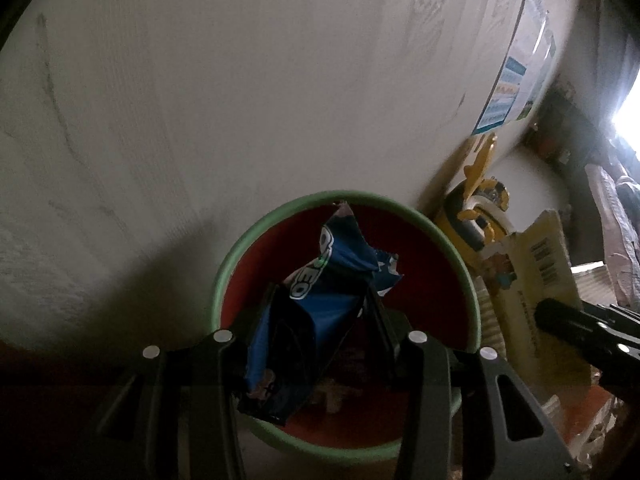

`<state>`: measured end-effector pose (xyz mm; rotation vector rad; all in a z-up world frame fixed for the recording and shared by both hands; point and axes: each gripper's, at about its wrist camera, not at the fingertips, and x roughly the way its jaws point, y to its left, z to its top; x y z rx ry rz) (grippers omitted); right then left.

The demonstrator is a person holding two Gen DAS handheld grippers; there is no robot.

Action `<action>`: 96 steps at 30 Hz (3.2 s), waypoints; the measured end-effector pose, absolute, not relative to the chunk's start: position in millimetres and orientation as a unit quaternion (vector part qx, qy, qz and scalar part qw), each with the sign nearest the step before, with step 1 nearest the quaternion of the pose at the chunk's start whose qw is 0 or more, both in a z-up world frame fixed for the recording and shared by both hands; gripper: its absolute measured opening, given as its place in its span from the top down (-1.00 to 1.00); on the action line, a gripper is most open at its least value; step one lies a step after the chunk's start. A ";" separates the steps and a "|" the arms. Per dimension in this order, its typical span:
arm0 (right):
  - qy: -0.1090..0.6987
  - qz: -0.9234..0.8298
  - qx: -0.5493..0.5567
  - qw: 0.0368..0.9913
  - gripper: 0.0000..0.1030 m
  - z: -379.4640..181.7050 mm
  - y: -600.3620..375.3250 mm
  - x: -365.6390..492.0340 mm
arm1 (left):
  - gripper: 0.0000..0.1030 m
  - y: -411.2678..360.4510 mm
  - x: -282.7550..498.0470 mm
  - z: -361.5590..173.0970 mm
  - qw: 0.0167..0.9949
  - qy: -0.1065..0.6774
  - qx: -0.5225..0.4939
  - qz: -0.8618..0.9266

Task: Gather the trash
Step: 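Open the left tool over the bucket while the right tool opens to drop the carton, then move both open tools back from the bucket to the table, then grasp the orange plastic bag with the left tool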

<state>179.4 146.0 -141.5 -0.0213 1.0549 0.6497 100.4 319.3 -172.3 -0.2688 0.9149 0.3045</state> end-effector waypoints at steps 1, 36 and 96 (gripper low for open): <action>0.496 0.304 -0.011 0.813 0.49 -143.3 146.4 180.0 | 0.21 321.6 102.3 -176.2 0.876 0.441 -0.129 0.146; 0.464 0.309 -0.033 0.830 0.13 -124.3 147.4 172.1 | -0.18 312.9 64.9 -131.8 0.893 0.388 -0.109 0.199; 0.409 -0.011 0.107 0.906 -0.69 -103.8 -294.6 17.7 | -0.41 -54.9 95.3 -184.7 0.858 0.503 -0.056 -0.082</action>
